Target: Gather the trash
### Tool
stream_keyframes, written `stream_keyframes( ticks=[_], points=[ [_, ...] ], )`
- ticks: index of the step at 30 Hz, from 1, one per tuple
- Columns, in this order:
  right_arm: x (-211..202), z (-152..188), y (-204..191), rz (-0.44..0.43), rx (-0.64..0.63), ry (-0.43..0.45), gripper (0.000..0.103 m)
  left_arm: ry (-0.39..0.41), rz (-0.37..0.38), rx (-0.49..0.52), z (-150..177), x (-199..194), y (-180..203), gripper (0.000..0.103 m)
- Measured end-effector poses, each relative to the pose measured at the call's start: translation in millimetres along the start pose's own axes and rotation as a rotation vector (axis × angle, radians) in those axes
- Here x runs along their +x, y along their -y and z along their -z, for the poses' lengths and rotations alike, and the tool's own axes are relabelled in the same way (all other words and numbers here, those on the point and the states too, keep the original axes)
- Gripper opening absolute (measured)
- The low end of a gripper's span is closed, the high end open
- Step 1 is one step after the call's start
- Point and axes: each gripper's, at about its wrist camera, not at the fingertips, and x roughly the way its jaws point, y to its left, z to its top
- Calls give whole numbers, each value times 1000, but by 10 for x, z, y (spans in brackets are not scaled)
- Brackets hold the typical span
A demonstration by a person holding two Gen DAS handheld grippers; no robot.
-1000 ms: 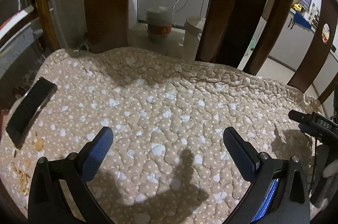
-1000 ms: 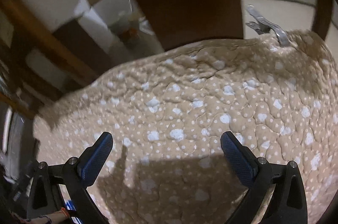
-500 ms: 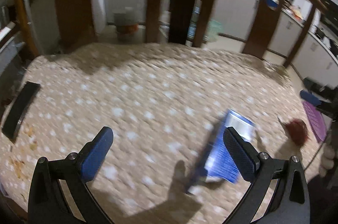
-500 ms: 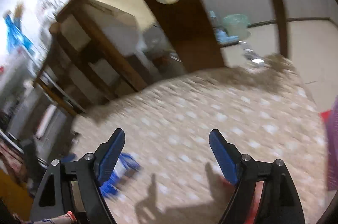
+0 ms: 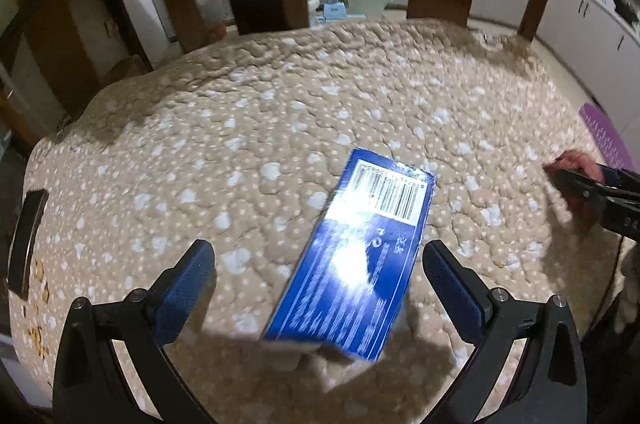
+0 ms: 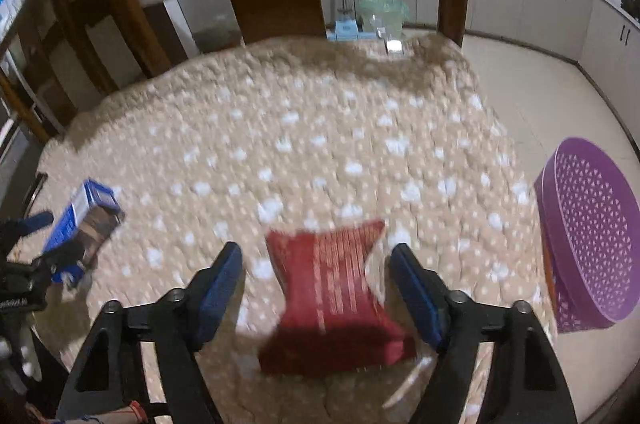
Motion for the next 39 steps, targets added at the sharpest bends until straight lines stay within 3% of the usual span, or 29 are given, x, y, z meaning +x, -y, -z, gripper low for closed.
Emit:
stream_keyframes(
  ticks=[2,3,4,5,7,10,19,39],
  points=[
    [-4,33,8,14,-9,1,68,-21,-10,24,-15,88,60,102],
    [-6,47,14,15,-13,3,64,-34,-11,34,-14,121,84,91],
    [-20,65,36,12,-13,3,59,-51,-4,43,-5,149,115,66],
    [-14,75,48,8,-13,2,56,-63,20,40,-8,146,138,64],
    [-28,91,57,-3,-20,2,48,-51,-1,49,-30,82,180,46],
    [-75,107,86,-27,-9,11,43,-36,0,46,-60,-54,262,46],
    [-284,98,229,-66,48,65,43,49,-54,113,-166,-491,662,46],
    [-625,123,866,-73,204,156,43,80,-69,255,-298,-695,1472,46]
  ],
)
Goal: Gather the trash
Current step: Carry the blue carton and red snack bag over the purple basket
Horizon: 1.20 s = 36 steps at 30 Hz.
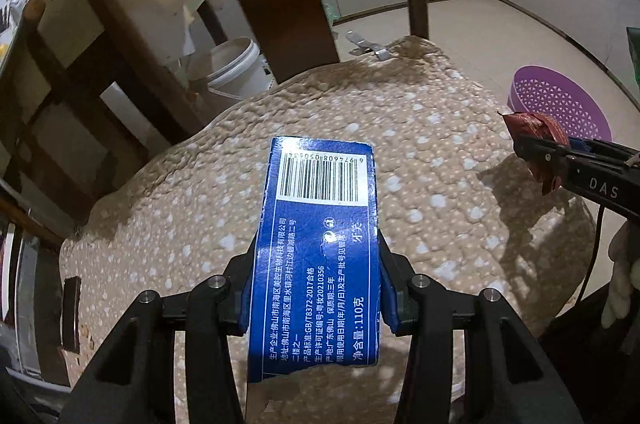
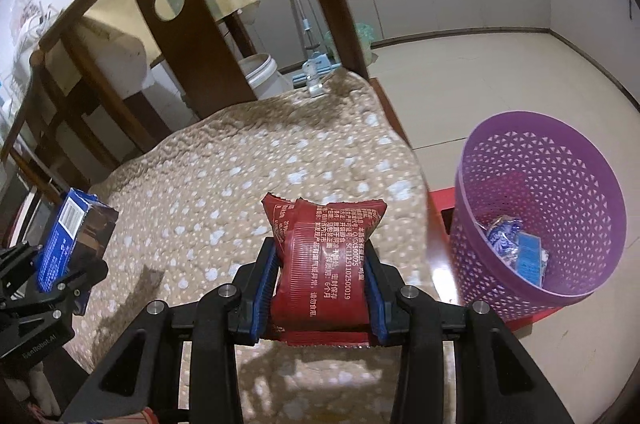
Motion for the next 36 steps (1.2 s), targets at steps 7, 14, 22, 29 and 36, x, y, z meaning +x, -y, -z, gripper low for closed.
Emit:
stream_keyframes(
  ticks=[7,14,22,29,36],
  points=[
    [-163,-59,278,15,70,47,43,4,45,25,-156,-20,223,46],
    [-273,-107,679,35,165,80,43,26,74,67,-334,-9,514,46],
    [-344,-135,890,44,218,98,43,36,105,94,-483,30,770,46],
    [-393,-165,995,54,241,117,43,55,123,114,-598,35,970,46],
    [-412,-229,1119,97,248,135,43,67,148,142,-693,40,1146,47]
  ],
)
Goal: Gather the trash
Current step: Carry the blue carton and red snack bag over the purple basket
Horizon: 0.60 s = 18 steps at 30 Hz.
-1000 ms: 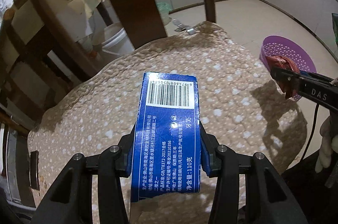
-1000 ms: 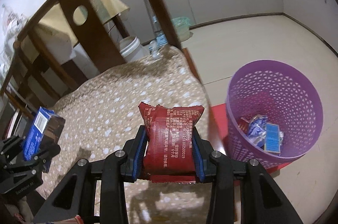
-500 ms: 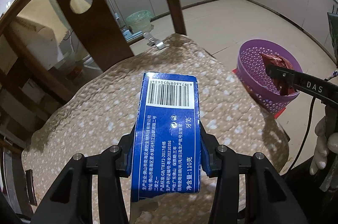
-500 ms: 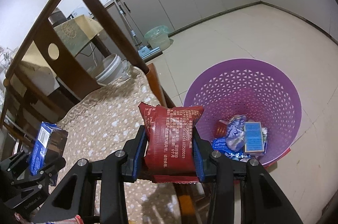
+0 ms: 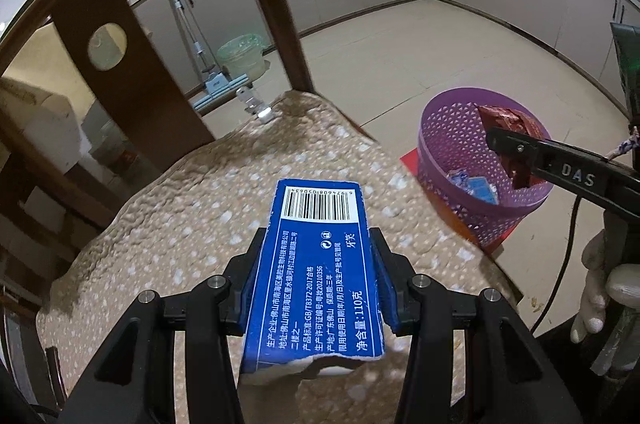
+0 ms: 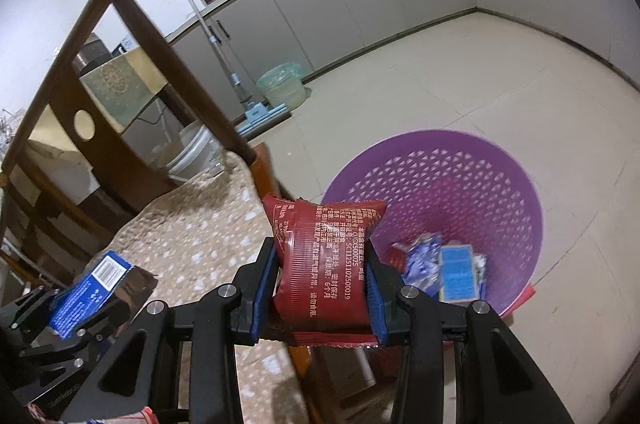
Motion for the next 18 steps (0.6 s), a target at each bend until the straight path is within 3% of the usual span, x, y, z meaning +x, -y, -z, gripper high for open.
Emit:
stream_keyframes(
  ticks=[18],
  points=[
    [46,-200,433,49,94,27,43,42,86,44,-393,163,425,47]
  ],
)
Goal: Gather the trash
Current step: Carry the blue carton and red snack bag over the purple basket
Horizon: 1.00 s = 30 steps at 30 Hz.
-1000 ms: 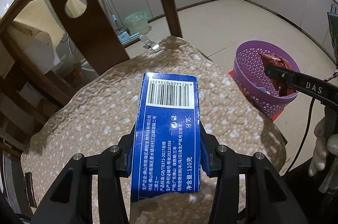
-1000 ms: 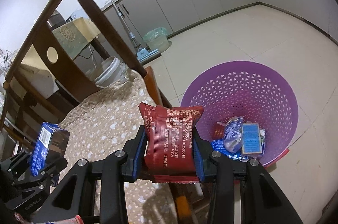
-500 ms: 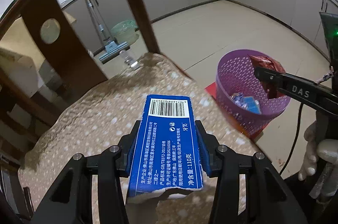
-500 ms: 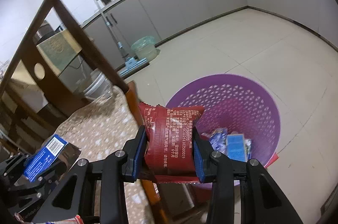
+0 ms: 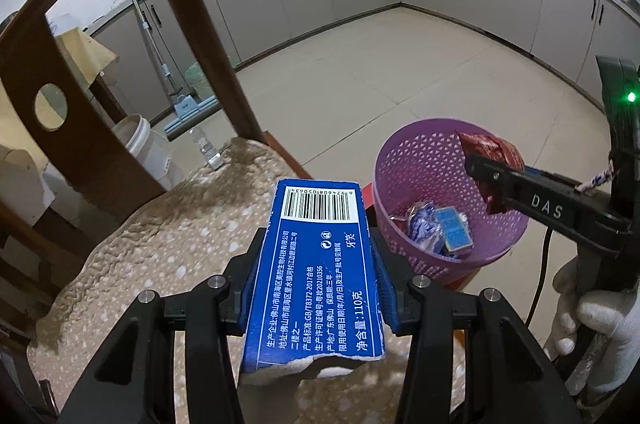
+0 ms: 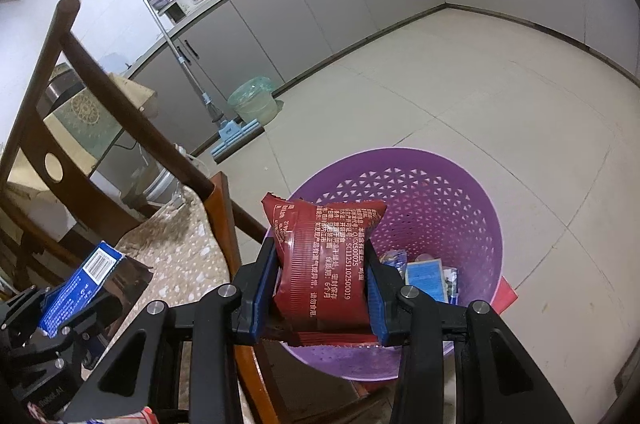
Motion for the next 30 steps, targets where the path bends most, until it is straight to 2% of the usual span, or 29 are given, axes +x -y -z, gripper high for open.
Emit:
stream_keyframes(
  ticks=[12,22,30],
  points=[
    [-24,-141,280,-3,72,31,43,30,98,28,-346,145,394,47],
    [-20,-145,510,29,123,25,43,4,157,55,-453,421,652,47],
    [48,-180,613,43,152,10,43,-19,173,53,-486,605,737,47]
  ],
)
